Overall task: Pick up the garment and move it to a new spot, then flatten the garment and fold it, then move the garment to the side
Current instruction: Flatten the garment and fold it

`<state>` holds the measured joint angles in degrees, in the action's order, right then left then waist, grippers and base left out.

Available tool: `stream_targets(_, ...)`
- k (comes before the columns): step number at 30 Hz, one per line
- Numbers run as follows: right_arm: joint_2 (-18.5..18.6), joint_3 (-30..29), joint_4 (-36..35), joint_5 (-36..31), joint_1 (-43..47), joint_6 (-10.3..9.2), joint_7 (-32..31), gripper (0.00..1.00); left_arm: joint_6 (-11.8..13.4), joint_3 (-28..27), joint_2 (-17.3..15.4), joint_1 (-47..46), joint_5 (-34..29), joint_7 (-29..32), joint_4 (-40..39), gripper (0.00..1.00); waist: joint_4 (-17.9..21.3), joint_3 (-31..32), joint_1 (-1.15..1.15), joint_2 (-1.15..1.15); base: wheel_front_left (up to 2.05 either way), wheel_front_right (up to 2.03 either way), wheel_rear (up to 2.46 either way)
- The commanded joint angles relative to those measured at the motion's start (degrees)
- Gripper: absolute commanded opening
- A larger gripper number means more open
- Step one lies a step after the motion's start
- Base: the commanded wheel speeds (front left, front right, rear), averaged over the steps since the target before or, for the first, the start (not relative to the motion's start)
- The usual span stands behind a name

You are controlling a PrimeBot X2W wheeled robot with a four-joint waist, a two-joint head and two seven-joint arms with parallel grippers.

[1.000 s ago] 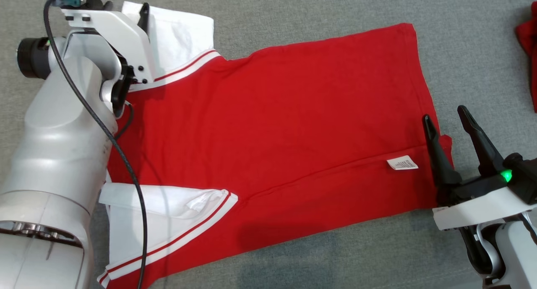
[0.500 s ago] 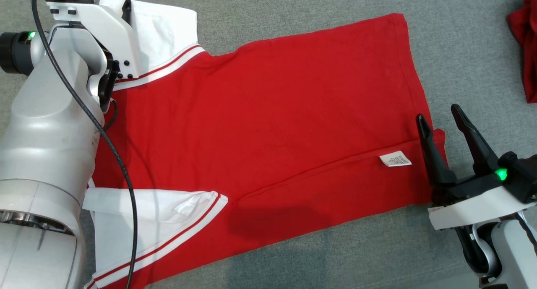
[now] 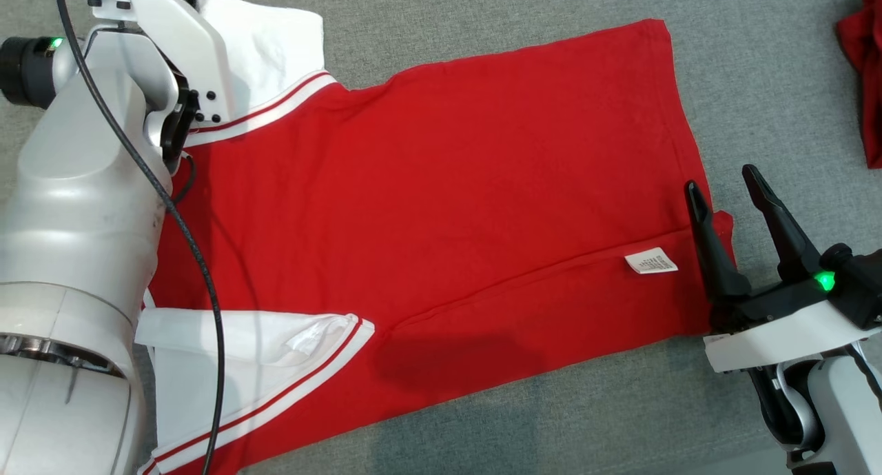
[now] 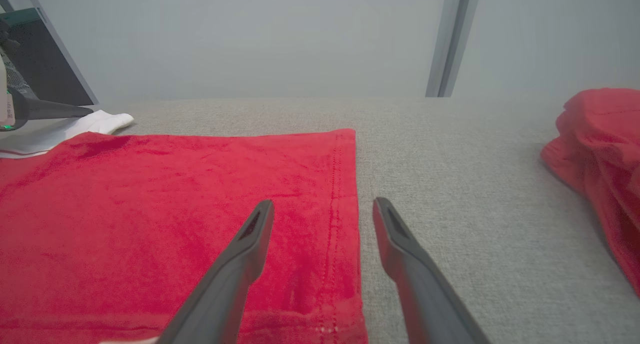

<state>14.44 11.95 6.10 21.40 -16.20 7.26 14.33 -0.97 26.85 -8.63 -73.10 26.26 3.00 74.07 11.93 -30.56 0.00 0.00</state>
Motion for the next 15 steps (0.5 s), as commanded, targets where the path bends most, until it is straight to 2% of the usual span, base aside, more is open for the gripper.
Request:
stream_targets(1, 0.84, 0.89, -1.26, 0.47, 0.34, 0.23, 0.67, 1.0, -0.49, -0.4, -1.49, -2.14, -0.05, -0.09, -0.88, 0.0, -0.19, 0.17, 0.0, 0.0, 0.0, 0.0, 0.0)
stream_targets(10, 1.45, 0.59, -0.4, 0.89, -0.36, 0.23, 0.67, 1.0, -1.68, 0.07, -1.03, -2.34, 0.31, -3.54, -0.93, 0.0, -1.53, 1.47, 0.0, 0.0, 0.0, 0.0, 0.0)
stream_targets(15, 4.38, 2.25, 2.23, 6.15, -3.03, 0.23, 0.67, 1.0, -3.01, -0.18, -0.69, -2.61, 1.22, -5.57, -1.22, 0.0, -2.88, 2.2, 0.0, 0.0, 0.0, 0.0, 0.0)
